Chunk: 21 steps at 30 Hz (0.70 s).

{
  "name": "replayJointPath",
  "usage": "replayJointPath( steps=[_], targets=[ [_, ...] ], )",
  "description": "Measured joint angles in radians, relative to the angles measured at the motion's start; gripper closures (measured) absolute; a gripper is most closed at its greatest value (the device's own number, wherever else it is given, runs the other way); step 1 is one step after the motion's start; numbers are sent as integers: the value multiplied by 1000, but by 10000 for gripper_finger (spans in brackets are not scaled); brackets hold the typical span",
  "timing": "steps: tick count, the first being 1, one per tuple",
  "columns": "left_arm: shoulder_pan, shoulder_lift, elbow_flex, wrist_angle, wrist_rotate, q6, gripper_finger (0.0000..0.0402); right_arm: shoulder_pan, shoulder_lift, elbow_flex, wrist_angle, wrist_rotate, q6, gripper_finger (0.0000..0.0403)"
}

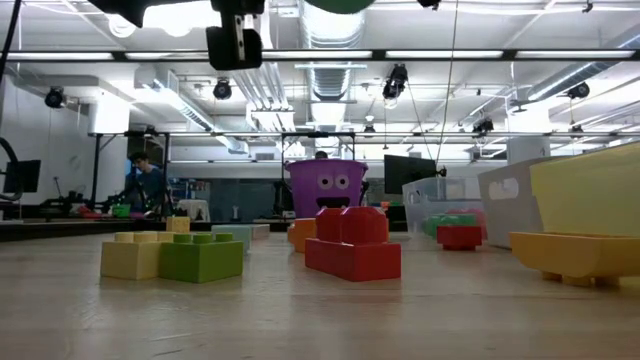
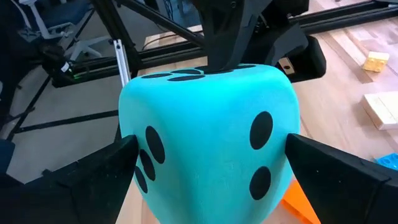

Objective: Pick & Place Toys
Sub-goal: Put the blue dice into the white bin

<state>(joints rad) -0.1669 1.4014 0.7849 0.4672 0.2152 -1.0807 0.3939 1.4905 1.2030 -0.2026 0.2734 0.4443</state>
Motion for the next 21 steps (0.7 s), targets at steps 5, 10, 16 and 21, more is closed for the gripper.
replayJointPath(
  steps=[5,10,16,21],
  targets=[
    [0,0,0,-4,0,1,325,-5,30,41,-62,-17,24,59],
    [0,0,0,-8,11,0,327,-7,69,80,-77,-50,29,176],
    [0,0,0,0,11,-39,328,-7,77,121,-122,-54,63,177],
    [1,0,0,3,-11,-71,271,-7,68,131,-156,-41,120,180]
  ],
)
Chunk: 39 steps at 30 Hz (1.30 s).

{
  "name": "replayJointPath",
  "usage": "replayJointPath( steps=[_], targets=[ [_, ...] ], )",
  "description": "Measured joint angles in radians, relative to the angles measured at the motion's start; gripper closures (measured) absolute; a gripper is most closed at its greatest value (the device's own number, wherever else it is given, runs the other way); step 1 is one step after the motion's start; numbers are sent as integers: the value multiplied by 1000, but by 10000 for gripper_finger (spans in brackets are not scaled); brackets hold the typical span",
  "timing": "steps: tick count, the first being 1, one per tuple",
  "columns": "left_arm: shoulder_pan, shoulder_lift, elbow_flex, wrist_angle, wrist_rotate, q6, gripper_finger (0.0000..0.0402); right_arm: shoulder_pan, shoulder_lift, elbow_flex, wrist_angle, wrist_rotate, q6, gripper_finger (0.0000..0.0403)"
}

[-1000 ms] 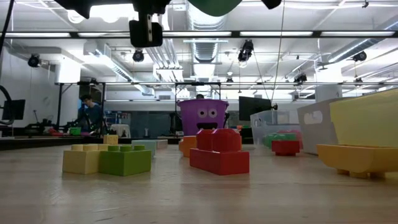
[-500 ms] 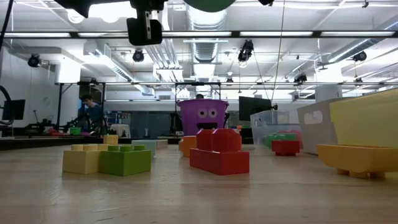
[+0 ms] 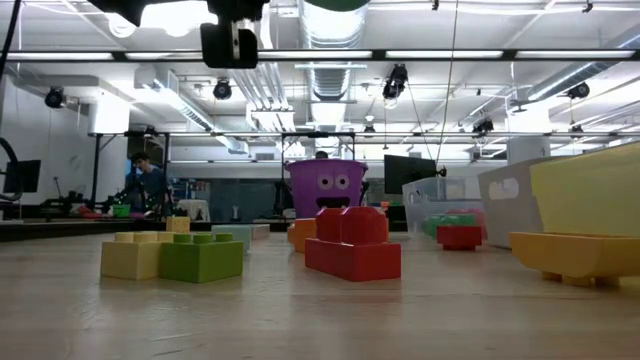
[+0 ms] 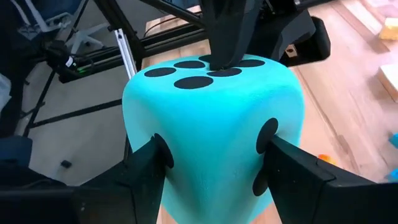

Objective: Pick & Place Toys
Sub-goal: Put the blue dice into the white bin

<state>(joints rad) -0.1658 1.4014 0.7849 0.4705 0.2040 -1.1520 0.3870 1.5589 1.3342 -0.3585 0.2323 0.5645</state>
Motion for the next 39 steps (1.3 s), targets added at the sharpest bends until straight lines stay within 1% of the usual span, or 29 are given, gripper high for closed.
replayJointPath(
  steps=[3,6,9,11,12,14,16,18,22,25,29,31,33,35,38,39],
  targets=[
    [1,0,0,2,-9,-30,184,-1,0,1,2,7,26,192],
    [2,0,0,-2,-12,-48,108,-3,2,0,-1,7,49,200],
    [2,0,0,3,-9,-54,50,-3,2,0,6,7,65,205],
    [2,0,1,3,-9,-57,21,-2,3,0,11,5,68,207],
    [3,0,2,2,-12,-56,13,-1,3,0,18,2,74,207],
    [5,0,4,0,-21,-53,10,-1,4,1,27,0,96,216],
    [6,0,4,-3,-21,-53,20,-1,4,1,22,-3,107,227],
    [7,0,4,-13,-16,-56,31,-1,4,1,19,-9,112,249],
    [18,0,4,-24,-5,-75,45,1,4,1,13,-27,124,255],
    [21,-4,3,-65,-1,-84,46,2,3,0,8,-28,132,285],
    [21,-8,2,-116,6,-86,46,4,2,0,5,-46,140,291],
    [21,-8,2,-143,6,-90,46,4,2,0,4,-63,146,308],
    [23,-9,1,-173,7,-91,46,4,2,-2,1,-76,154,328],
    [23,-10,-3,-215,16,-91,46,4,2,-6,-2,-80,169,333],
    [23,-10,-4,-344,23,-90,46,5,2,-24,-23,-79,196,367],
    [23,-10,-5,-396,23,-88,46,5,2,-33,-40,-78,211,369]
  ],
)
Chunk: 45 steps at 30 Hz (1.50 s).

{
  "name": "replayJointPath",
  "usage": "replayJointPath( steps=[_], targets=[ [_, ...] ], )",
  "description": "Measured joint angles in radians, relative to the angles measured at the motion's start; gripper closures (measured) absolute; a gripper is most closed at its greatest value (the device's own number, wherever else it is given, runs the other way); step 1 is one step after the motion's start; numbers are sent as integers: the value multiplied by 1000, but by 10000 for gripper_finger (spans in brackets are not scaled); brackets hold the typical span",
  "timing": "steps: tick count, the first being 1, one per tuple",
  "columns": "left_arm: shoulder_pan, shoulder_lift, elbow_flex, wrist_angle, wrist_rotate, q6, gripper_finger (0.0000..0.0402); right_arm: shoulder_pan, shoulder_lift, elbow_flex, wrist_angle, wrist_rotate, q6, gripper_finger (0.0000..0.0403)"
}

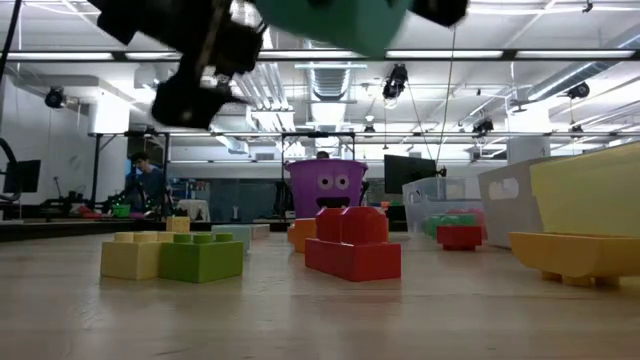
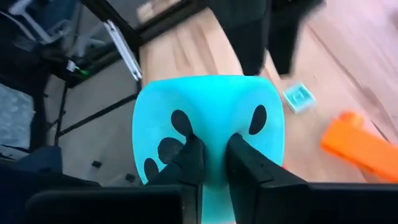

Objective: Pick & Place Toys
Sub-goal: Put the blue dice into the white bin

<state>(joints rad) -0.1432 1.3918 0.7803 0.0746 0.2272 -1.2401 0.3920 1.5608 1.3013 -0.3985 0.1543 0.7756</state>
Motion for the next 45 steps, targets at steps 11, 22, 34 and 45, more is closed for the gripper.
replayJointPath(
  steps=[11,22,34,45],
  targets=[
    [-18,-5,-1,-319,3,39,47,-10,21,-186,-31,-54,142,396],
    [-26,-35,-1,-328,6,47,47,-58,10,-220,-90,-84,124,397],
    [-27,-42,-1,-346,2,62,47,-63,-58,-208,-131,-55,115,397],
    [-28,-43,-1,-363,2,65,47,-70,-210,-211,-295,9,107,396]
  ],
)
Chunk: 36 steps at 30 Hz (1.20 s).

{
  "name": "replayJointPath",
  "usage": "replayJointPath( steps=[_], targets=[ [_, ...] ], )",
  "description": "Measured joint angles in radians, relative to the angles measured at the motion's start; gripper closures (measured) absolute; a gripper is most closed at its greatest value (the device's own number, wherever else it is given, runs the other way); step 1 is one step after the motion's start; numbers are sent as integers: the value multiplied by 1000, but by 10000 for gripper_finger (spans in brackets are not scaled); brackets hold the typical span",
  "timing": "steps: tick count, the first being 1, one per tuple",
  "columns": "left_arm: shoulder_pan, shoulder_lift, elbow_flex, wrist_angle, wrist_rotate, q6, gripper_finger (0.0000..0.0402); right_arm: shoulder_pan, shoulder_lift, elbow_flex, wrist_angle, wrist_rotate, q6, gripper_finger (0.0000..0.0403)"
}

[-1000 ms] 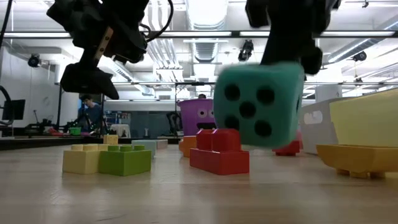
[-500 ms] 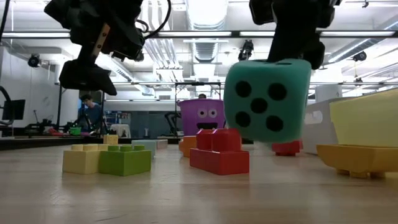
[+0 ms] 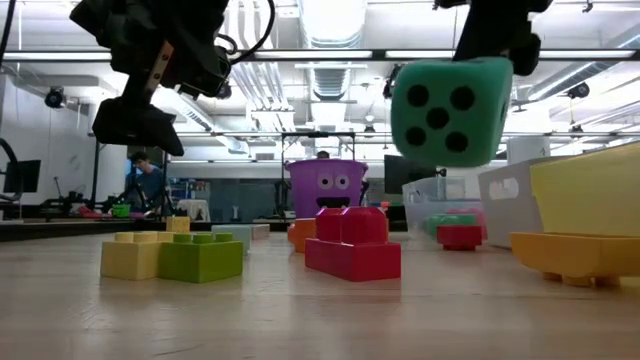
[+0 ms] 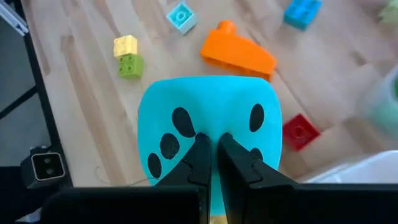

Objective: Pick & Place Toys
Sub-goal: Put the blue dice into the white bin

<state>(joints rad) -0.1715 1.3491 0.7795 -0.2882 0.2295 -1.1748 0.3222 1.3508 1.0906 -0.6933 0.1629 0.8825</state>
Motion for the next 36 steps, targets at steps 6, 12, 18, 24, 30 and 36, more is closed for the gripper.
replayJointPath(
  steps=[6,12,18,24,30,36],
  targets=[
    [0,0,0,-2,0,7,46,0,-87,0,-70,47,-2,396],
    [0,0,0,-4,0,7,46,0,-168,-1,-173,86,13,396],
    [0,0,0,-4,8,16,46,0,-225,-1,-287,102,20,395],
    [-2,0,0,-3,8,16,46,0,-263,-1,-385,103,35,395],
    [-4,0,0,-3,8,18,46,0,-278,-31,-433,102,34,395],
    [-4,0,0,-2,8,18,46,0,-275,-97,-420,79,15,395]
  ],
)
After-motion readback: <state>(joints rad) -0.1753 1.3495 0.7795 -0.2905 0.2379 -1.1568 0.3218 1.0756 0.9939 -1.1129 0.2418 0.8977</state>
